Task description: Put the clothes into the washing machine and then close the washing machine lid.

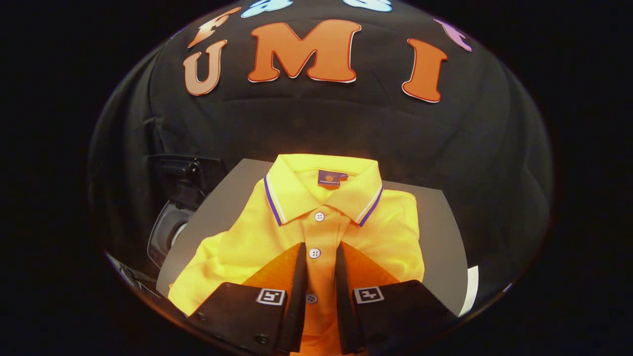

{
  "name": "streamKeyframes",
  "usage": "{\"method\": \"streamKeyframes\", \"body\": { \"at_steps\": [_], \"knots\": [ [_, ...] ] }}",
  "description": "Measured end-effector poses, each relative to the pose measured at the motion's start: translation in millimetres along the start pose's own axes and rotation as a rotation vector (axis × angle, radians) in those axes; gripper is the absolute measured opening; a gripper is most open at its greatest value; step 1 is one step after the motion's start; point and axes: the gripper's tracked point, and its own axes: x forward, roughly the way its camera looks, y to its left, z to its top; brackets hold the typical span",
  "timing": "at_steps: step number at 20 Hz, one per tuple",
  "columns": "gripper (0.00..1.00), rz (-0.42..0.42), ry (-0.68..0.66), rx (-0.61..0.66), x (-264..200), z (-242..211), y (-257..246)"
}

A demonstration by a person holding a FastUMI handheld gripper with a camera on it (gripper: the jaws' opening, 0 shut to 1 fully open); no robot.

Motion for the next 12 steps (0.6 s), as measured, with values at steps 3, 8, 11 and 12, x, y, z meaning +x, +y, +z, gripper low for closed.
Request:
{"method": "streamKeyframes", "body": {
  "at_steps": [3, 8, 11, 12],
  "knots": [
    [0.23, 0.011, 0.005, -0.042, -4.4, -0.4, 3.8],
    [0.11, 0.125, -0.091, 0.094, -9.4, 8.2, 24.0],
    [0.11, 0.265, -0.297, 0.289, -3.2, 29.9, 41.4],
    [0.11, 0.294, -0.383, 0.31, -5.8, 42.4, 47.0]
  ]
}}
